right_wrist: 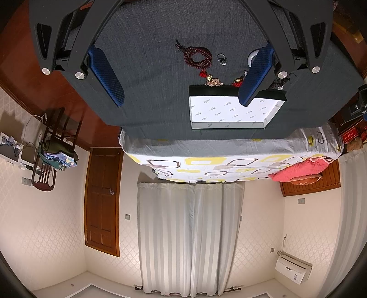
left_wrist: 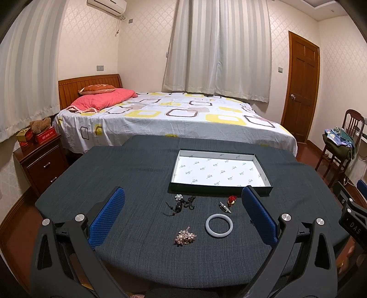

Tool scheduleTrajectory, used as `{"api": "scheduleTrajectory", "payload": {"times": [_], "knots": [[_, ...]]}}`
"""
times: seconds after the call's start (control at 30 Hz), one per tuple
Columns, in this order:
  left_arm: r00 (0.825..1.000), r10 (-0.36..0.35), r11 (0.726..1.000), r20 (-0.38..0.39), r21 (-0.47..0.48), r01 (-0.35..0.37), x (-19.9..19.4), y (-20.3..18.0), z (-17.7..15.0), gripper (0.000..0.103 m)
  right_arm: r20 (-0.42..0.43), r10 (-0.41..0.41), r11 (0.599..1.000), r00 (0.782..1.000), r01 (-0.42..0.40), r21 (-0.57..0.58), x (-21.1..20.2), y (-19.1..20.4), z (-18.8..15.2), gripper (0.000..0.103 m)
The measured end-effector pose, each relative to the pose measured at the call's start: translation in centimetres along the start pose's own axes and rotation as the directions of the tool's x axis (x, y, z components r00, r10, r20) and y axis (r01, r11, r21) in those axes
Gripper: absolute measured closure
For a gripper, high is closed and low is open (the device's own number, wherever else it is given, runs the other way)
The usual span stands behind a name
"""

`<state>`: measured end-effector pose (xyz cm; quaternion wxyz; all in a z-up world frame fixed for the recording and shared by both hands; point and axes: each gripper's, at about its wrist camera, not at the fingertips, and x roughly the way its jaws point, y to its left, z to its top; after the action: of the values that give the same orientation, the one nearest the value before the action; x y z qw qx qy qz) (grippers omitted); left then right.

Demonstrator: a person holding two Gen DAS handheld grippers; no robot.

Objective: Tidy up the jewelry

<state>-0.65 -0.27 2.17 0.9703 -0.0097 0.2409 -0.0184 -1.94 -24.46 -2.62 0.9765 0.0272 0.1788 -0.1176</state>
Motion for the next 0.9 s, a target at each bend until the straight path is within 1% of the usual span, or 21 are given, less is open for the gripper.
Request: {"api": "scheduleTrajectory", "payload": {"times": [0.9], "knots": [[1.0, -0.002, 1.0, -0.004, -0.002, 0.002, 0.11, -0.06, -0.55, 0.004, 0.002, -0.002, 1.0, 1.0, 0.002, -0.003, 0.14, 0.23, -0.4, 0.006]]}}
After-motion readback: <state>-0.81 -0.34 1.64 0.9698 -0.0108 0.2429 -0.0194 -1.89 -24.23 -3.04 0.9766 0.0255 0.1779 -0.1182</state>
